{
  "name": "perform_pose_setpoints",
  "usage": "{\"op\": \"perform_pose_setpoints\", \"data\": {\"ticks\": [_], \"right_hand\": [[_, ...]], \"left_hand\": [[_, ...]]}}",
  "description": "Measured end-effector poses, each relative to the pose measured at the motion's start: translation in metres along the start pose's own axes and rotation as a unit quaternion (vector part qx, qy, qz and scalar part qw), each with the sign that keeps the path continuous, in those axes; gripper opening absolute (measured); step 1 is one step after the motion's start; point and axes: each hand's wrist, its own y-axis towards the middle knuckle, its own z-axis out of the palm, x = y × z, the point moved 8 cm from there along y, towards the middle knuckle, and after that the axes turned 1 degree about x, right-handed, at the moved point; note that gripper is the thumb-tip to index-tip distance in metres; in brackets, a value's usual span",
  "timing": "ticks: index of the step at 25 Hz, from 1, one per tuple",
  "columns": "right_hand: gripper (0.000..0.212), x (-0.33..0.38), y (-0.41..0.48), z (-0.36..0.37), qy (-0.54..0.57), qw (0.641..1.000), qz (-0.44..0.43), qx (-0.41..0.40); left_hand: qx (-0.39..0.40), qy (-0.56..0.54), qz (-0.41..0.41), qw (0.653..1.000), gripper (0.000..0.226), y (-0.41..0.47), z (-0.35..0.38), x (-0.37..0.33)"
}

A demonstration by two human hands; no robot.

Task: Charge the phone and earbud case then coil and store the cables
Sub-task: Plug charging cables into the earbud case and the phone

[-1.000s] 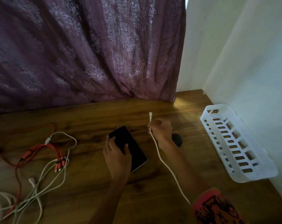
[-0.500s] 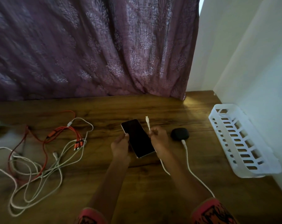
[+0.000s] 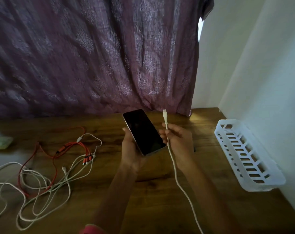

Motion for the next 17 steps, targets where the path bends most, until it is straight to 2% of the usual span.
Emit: {"op": "perform_pose_setpoints", "data": {"ticks": [3, 5, 10, 15, 17], "right_hand": [[0.029, 0.022, -0.021, -0.008, -0.013, 0.997, -0.073, -0.023], [0.032, 0.038, -0.037, -0.014, -0.077, 0.983, -0.159, -0.044], [0.026, 0.067, -0.067, -0.014, -0.19, 0.932, -0.293, -0.1], [0.023, 0.091, -0.093, -0.006, -0.3, 0.847, -0.407, -0.162], [0.02, 0.095, -0.099, -0.003, -0.304, 0.838, -0.422, -0.165]], "left_hand": [[0.06, -0.057, 0.001, 0.997, 0.078, -0.003, 0.033, -0.016], [0.089, -0.077, 0.006, 0.993, 0.083, -0.004, 0.054, -0.027], [0.112, -0.074, 0.026, 0.991, 0.085, -0.003, 0.085, -0.04], [0.102, -0.059, 0.039, 0.992, 0.087, -0.003, 0.092, -0.041], [0.098, -0.052, 0.041, 0.993, 0.085, -0.004, 0.09, -0.041]]}}
